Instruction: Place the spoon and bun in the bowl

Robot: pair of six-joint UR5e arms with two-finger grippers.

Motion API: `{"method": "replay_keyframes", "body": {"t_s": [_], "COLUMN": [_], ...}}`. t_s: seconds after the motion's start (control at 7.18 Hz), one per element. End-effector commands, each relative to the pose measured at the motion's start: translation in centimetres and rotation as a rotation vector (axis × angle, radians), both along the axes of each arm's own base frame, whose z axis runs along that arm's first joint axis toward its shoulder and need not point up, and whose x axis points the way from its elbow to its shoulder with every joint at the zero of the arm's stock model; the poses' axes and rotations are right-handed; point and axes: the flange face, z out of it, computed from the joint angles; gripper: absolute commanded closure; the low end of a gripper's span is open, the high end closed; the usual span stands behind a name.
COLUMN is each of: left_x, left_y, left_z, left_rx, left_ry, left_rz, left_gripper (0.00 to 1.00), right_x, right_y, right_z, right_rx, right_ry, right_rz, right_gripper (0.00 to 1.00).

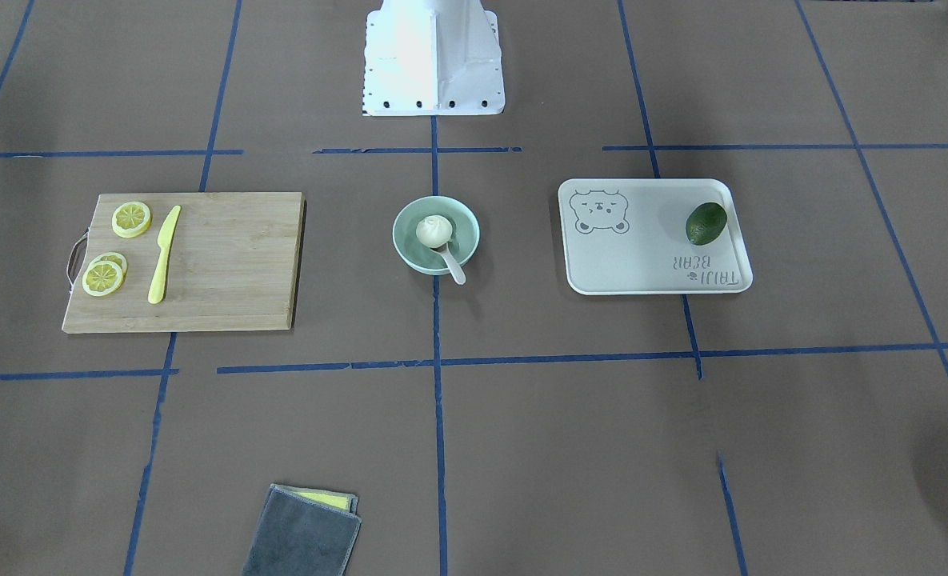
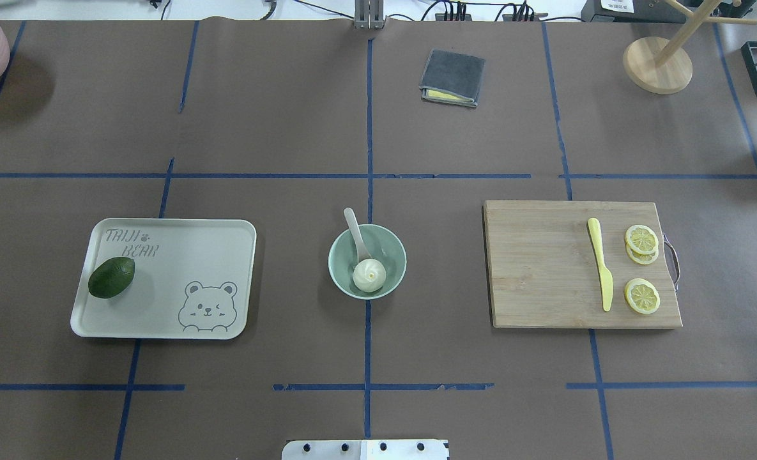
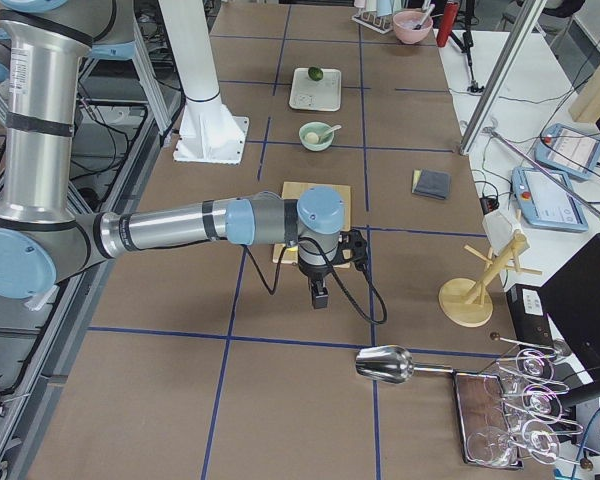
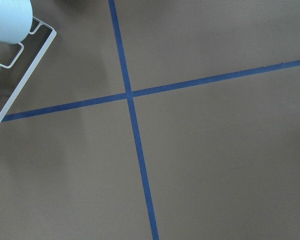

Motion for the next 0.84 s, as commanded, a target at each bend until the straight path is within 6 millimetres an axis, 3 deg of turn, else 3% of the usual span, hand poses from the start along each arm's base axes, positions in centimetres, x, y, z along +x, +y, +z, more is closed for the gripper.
{"method": "replay_keyframes", "body": {"t_s": [0.0, 0.7], "left_x": [0.0, 0.0], "left_y": [0.5, 0.5], "left_z": [0.4, 0.3], "left_rx": [-0.012, 0.008], "left_ry": [0.007, -0.001], "left_rz": [-0.004, 0.007], "left_gripper": [0.00, 0.00], "right_x": [-0.1, 0.1], "right_y": [-0.5, 0.6], "right_z": [-0.3, 2.0], "right_rx": [-0.025, -0.070], "right_ry": [0.000, 0.003], "right_rz": [-0.001, -0.001], "right_gripper": [0.00, 0.00]}}
